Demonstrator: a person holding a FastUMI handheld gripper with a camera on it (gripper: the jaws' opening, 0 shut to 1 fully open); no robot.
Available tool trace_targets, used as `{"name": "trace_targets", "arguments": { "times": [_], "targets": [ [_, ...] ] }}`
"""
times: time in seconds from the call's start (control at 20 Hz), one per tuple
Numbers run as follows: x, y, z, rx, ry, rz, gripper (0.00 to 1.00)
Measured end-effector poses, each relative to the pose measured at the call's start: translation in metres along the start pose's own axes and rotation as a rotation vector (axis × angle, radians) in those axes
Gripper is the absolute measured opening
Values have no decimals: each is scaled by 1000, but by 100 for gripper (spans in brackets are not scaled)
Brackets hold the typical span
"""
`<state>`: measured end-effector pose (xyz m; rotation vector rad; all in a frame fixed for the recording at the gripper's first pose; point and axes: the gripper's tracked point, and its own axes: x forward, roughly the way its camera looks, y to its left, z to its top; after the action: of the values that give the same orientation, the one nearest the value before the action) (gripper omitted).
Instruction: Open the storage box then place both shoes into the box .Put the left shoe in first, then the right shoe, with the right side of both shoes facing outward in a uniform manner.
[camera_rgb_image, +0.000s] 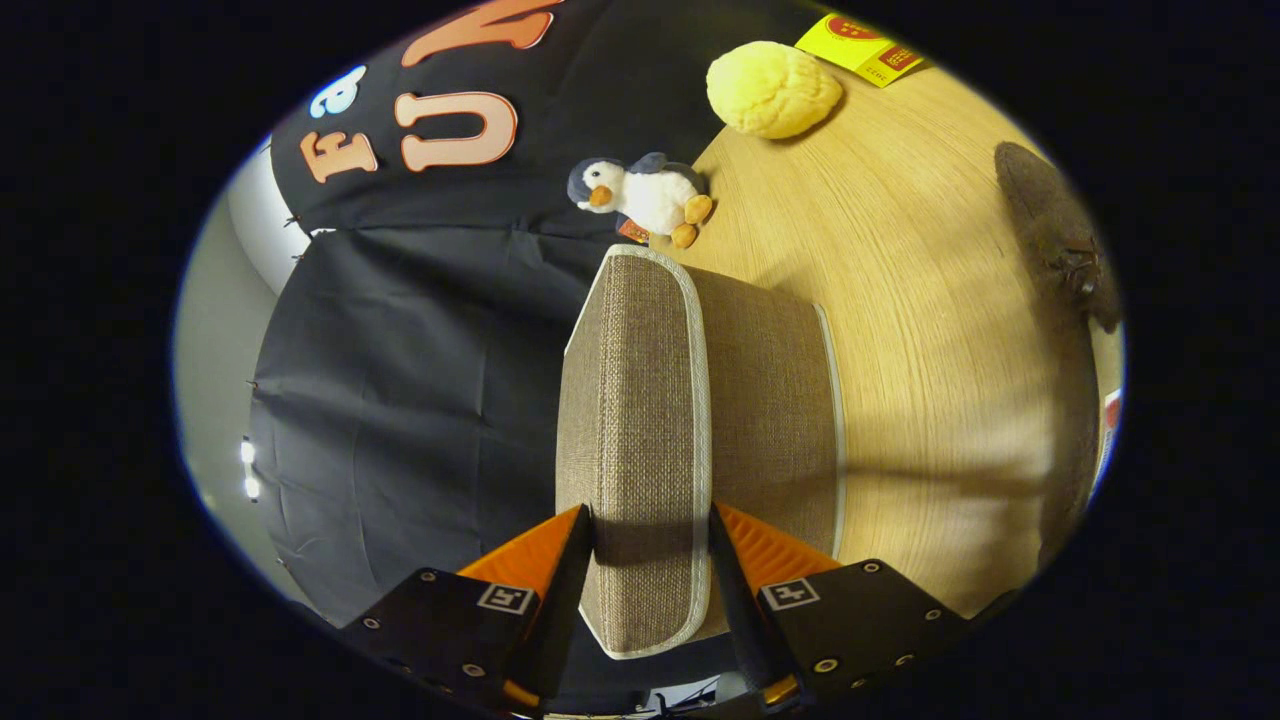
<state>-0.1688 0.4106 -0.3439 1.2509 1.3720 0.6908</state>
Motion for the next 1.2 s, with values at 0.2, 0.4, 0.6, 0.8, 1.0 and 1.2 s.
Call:
{"name": "trace_targets", "arguments": {
  "times": [0.2,0.4,0.6,0.8,1.0,1.2],
  "targets": [
    [1,2,0,-4,35,-32,66],
    [-8,1,2,-100,26,-110,66],
    [-20,1,5,-178,6,-171,66],
    [-34,4,9,-224,-5,-172,57],
    [-47,44,22,-126,-62,-43,24],
    [-50,74,28,-129,-108,36,19]
  ]
}}
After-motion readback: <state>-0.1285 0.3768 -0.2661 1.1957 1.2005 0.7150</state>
